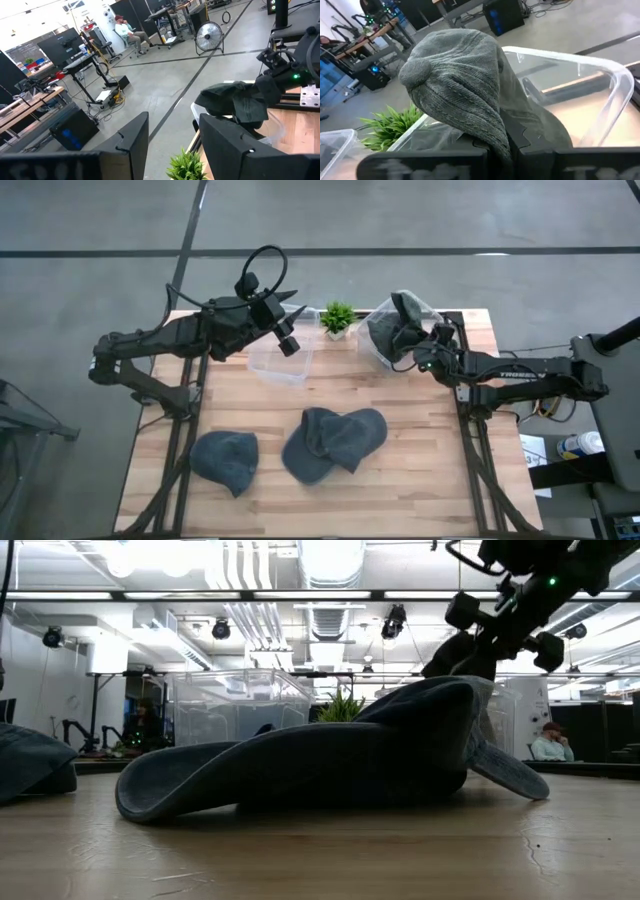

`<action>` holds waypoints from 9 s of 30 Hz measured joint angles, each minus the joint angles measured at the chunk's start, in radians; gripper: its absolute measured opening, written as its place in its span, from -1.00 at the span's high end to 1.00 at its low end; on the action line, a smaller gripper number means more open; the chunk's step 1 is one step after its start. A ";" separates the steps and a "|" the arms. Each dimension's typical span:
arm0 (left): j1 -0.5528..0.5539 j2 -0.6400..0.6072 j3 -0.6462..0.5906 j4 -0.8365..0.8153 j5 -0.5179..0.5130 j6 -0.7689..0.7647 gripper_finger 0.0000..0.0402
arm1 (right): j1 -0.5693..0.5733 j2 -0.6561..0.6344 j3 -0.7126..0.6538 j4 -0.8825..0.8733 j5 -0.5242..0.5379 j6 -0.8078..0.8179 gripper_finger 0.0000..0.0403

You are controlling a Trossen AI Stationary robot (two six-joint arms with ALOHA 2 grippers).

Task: Pick & Place hat
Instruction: Put the green cap in the right transparent bin, then put the right blue cap in the left transparent bin

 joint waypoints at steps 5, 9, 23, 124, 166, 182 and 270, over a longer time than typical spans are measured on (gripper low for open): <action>0.000 0.000 -0.001 0.000 0.000 0.000 0.17 | 0.000 0.018 -0.018 0.003 -0.023 0.059 0.96; 0.000 0.000 -0.001 0.000 0.003 0.000 0.17 | 0.000 0.025 -0.020 0.004 -0.043 0.082 0.96; 0.000 0.000 -0.020 0.000 0.015 -0.006 0.17 | -0.001 0.025 -0.015 0.015 -0.240 0.071 0.69; -0.002 -0.103 -0.048 -0.358 0.523 -0.431 0.17 | 0.505 0.269 0.229 -0.386 -0.926 0.346 0.00; -0.003 -0.100 -0.050 -0.133 0.512 -0.492 0.17 | 0.502 0.243 -0.387 0.632 -0.824 0.273 -0.63; -0.003 -0.100 -0.050 -0.128 0.512 -0.491 0.17 | 0.501 0.419 -0.363 0.809 -0.841 0.236 -0.57; 0.036 -0.071 -0.246 0.175 0.739 -1.576 0.17 | 0.502 -0.217 0.102 0.583 -0.753 -0.637 0.94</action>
